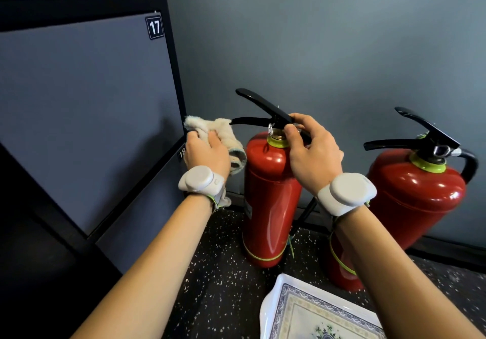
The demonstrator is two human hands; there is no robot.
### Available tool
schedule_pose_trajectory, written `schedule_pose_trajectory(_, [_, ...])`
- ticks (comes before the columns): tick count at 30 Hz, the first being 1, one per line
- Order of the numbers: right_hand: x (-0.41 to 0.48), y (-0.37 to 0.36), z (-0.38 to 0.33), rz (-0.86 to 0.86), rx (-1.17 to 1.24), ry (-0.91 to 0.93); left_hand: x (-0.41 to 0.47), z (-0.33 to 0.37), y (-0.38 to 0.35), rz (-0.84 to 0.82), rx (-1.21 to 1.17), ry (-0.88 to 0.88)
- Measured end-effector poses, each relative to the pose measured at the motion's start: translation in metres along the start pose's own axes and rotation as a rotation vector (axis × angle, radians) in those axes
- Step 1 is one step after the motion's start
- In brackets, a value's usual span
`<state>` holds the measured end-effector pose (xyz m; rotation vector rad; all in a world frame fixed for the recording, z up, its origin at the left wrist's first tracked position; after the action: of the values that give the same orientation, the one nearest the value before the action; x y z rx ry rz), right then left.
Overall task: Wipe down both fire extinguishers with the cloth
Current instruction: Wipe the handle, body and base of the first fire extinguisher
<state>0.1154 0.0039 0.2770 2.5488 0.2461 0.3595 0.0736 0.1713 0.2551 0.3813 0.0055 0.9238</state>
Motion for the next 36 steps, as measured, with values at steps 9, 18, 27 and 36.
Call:
schedule_pose_trajectory(9, [0.004, -0.005, 0.007, 0.028, -0.038, 0.015, -0.023, 0.028, -0.015, -0.287, -0.679, 0.247])
schedule_pose_trajectory(18, [0.007, -0.007, 0.008, 0.034, -0.059, 0.027, -0.026, 0.040, -0.016, -0.308, -0.719, 0.312])
schedule_pose_trajectory(27, [-0.002, 0.003, 0.004, -0.013, -0.019, 0.024, -0.015, 0.026, 0.007, -0.014, -0.756, 0.227])
schedule_pose_trajectory(36, [-0.011, 0.010, 0.001, -0.059, 0.329, 0.044, -0.046, 0.050, 0.022, 0.001, -0.601, -0.204])
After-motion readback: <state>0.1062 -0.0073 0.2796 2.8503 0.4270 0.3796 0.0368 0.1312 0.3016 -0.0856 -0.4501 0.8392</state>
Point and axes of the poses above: each hand's wrist, its own x-axis towards the middle knuckle, its own y-axis out of the back of the hand, z = x × y, the point moved 1 cm from there along x, towards the middle knuckle, and after that the axes turned 11 degrees about -z, right-handed, at the moved point
